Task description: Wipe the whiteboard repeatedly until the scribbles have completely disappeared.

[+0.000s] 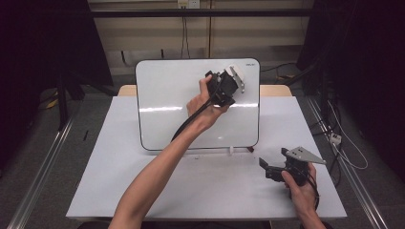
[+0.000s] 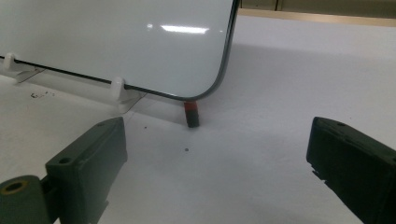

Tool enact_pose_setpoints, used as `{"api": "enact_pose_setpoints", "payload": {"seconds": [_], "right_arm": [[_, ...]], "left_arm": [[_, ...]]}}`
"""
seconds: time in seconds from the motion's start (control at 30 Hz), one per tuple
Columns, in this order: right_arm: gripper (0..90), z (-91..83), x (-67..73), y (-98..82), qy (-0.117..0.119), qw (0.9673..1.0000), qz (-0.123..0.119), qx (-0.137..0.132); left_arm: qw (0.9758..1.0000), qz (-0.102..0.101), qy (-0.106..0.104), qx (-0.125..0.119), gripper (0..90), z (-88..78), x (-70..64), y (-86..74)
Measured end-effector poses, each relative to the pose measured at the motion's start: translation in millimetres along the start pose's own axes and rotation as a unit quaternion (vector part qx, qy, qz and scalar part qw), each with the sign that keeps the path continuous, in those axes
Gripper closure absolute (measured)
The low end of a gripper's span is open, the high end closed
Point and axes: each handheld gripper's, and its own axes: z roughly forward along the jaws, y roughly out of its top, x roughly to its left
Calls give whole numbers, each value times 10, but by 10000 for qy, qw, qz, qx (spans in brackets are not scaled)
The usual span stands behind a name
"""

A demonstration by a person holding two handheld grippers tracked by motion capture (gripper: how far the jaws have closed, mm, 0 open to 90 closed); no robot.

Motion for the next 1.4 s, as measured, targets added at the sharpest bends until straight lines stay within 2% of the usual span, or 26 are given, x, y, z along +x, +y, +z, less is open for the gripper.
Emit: {"api": "enact_pose_setpoints", "payload": {"seconds": [0.1,0.17,0.23,0.33,0.43,0.53,0.57,0.63,0.7,0.73,0.77,0.87,0.93,1.07,1.2,1.3,1.4], "right_arm": [[55,0,-3,-2,-2,10000,-2,-6],[54,0,-4,-3,-10,10000,-4,1],[55,0,-2,-1,-2,10000,-2,-11],[54,-3,5,-2,-4,10000,-9,6],[55,-7,4,-3,-10,10000,-13,-2],[54,-11,-6,-7,-7,10000,-5,0],[54,-12,-9,-9,-13,10000,-3,-3],[54,-14,-12,-11,-14,10000,2,-5],[55,-11,-10,-10,-17,10000,4,0],[55,-9,-9,-10,-7,10000,-1,7],[54,-9,-6,-9,-12,10000,-11,10],[54,-8,-5,-11,-16,10000,0,9],[54,-7,-10,-11,-15,10000,10,6],[54,-7,-7,-10,-14,10000,7,8],[54,-3,-5,-9,-17,10000,26,16],[54,-2,-2,-8,-26,10000,17,18],[54,-5,2,-8,-19,10000,9,20]], "left_arm": [[9997,235,-30,20,311,2,-105,28],[9988,483,-74,77,312,-8,-180,43],[9986,522,-32,24,312,-12,-246,33],[9993,339,-142,-35,312,-9,-214,20],[9996,242,-132,-50,312,-20,-168,5],[9999,-24,-140,-73,312,-20,-76,-28],[9999,32,-145,-43,312,-27,-42,-32],[9999,0,-111,-43,311,-43,-22,-42],[9998,-126,-143,-75,312,-45,20,-54],[9999,-107,-99,-40,311,-50,55,-65],[9997,-220,-58,-60,312,-48,85,-83],[9995,-312,-44,11,311,-79,206,-129],[9988,-475,-76,-46,311,-88,260,-160],[9982,-589,-27,-67,311,-113,327,-211],[9982,-590,-20,-43,311,-133,341,-225],[9987,-499,-46,-15,311,-121,299,-235],[9995,-299,3,-35,310,-105,201,-265]]}}
